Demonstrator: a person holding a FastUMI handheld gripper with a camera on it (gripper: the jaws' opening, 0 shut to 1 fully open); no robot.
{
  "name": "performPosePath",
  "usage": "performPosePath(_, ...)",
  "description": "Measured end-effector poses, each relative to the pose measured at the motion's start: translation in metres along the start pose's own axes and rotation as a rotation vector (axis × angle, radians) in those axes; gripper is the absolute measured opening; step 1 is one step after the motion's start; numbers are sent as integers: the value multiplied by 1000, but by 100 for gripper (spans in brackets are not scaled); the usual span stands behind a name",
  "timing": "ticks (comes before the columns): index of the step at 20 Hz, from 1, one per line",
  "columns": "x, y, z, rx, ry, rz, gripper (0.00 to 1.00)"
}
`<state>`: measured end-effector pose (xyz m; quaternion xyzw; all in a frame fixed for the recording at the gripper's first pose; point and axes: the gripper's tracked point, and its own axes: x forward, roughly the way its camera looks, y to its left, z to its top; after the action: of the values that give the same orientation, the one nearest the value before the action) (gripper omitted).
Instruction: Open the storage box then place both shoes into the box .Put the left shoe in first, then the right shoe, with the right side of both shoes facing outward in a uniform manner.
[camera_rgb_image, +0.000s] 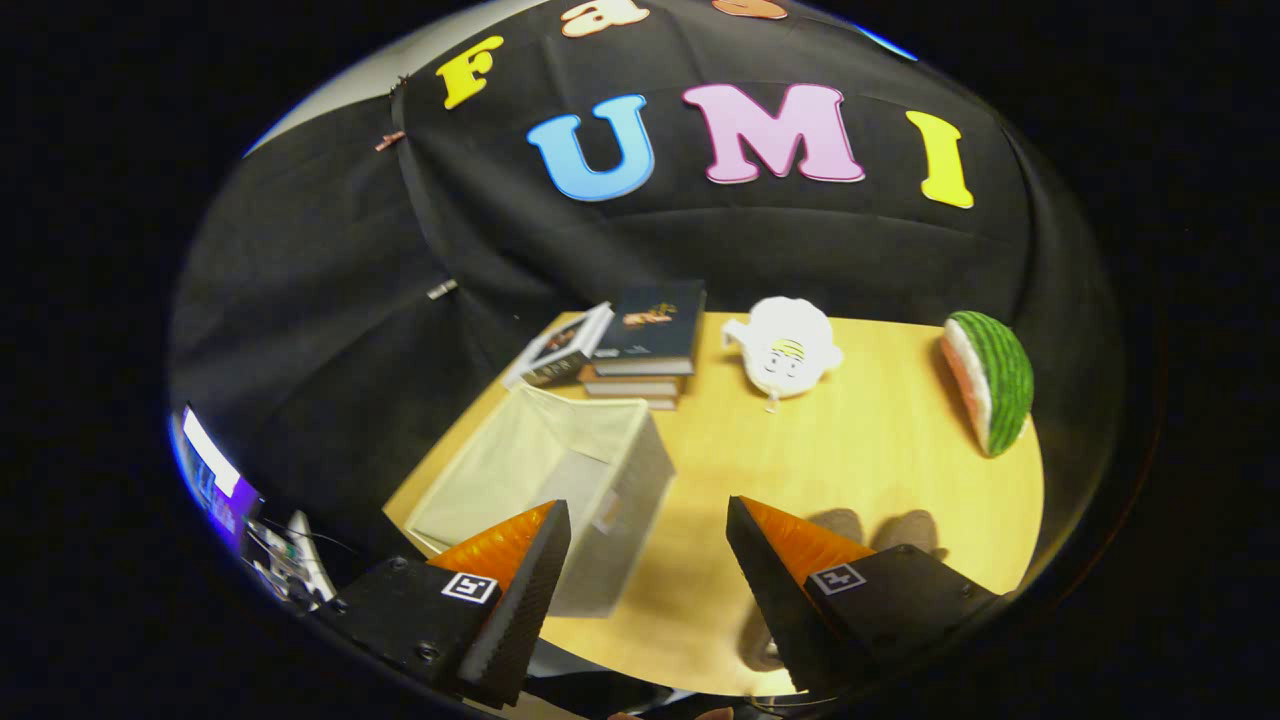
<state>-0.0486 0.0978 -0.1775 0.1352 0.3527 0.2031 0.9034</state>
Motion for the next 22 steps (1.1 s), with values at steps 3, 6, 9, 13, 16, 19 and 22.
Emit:
performPosePath(3,1,-52,-44,-54,73,-101,97)
performPosePath(6,2,-99,-84,-71,161,-179,95)
performPosePath(9,8,-135,-114,-125,216,-245,90)
performPosePath(13,29,-164,-127,-270,265,-265,81)
performPosePath(16,50,-162,-131,-292,285,-214,62)
performPosePath(19,68,-163,-135,-282,311,-192,49)
performPosePath(22,77,-170,-132,-236,324,-207,37)
